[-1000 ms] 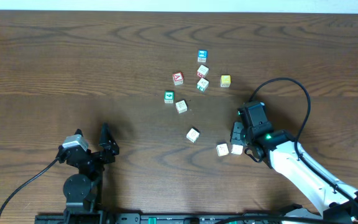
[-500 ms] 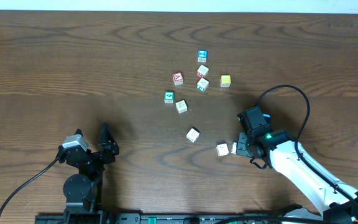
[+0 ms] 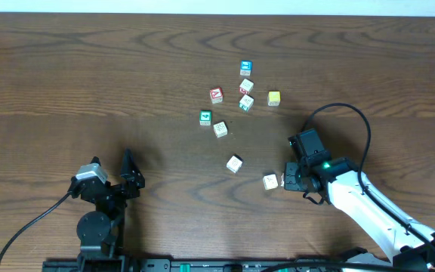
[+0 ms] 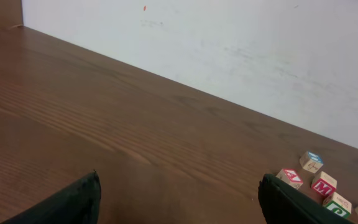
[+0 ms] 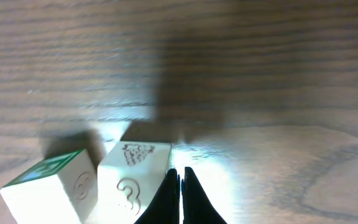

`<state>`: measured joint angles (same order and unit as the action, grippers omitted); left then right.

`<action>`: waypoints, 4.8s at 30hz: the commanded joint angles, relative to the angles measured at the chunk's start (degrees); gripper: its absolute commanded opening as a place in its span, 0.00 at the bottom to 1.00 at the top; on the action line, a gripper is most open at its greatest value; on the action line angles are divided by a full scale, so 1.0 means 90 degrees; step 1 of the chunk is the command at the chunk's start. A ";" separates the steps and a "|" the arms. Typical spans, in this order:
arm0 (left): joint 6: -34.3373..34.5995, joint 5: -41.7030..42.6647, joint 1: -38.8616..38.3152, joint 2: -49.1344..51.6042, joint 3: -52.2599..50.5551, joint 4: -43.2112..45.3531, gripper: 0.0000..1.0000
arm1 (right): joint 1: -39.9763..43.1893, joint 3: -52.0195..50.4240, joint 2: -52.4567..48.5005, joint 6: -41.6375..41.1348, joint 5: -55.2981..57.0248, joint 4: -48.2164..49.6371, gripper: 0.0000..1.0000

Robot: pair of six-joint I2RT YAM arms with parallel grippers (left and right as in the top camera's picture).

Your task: Lift 5 blocks

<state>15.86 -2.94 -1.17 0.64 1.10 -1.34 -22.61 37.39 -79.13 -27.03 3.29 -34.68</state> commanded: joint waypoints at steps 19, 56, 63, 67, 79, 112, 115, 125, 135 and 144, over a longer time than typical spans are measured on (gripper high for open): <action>-0.0036 -0.0102 0.0019 -0.0002 -0.0097 -0.0291 0.82 | 0.0044 0.0090 -0.0024 0.0743 -0.0974 -0.0102 0.01; -0.0036 -0.0102 0.0019 -0.0002 -0.0097 -0.0291 0.81 | -0.0670 0.1838 -0.0357 0.2584 -0.1251 0.0741 0.72; -0.0036 -0.0102 0.0022 -0.0002 -0.0097 -0.0291 0.81 | -0.1287 0.1926 -0.1355 0.2684 -0.1137 0.1022 0.73; -0.0036 -0.0102 0.0019 -0.0002 -0.0097 -0.0291 0.81 | -0.1443 0.1931 -0.1729 0.2727 -0.1144 0.1042 0.70; -0.0036 -0.0102 0.0019 -0.0002 -0.0097 -0.0291 0.81 | -0.1863 0.1931 -0.1824 0.3325 -0.1608 0.0629 0.71; -0.0036 -0.0102 0.0019 -0.0002 -0.0097 -0.0291 0.82 | -0.1868 0.1928 -0.2055 0.3412 -0.1350 0.1042 0.45; -0.0036 -0.0102 0.0022 -0.0002 -0.0097 -0.0291 0.81 | -0.1868 0.1928 -0.2055 0.3412 -0.1348 0.1039 0.42; -0.0036 -0.0102 0.0019 -0.0002 -0.0097 -0.0291 0.82 | -0.1868 0.1928 -0.2055 0.3417 -0.1348 0.1037 0.50; -0.0036 -0.0102 0.0019 -0.0002 -0.0097 -0.0291 0.81 | -0.1868 0.1928 -0.2057 0.3444 -0.1348 0.1022 0.47; -0.0036 -0.0102 0.0019 -0.0002 -0.0097 -0.0291 0.81 | -0.1868 0.1928 -0.2062 0.3444 -0.1345 0.1047 0.47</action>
<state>15.86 -2.94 -1.17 0.64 1.10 -1.34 -39.09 53.84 -97.25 3.60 -9.02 -25.45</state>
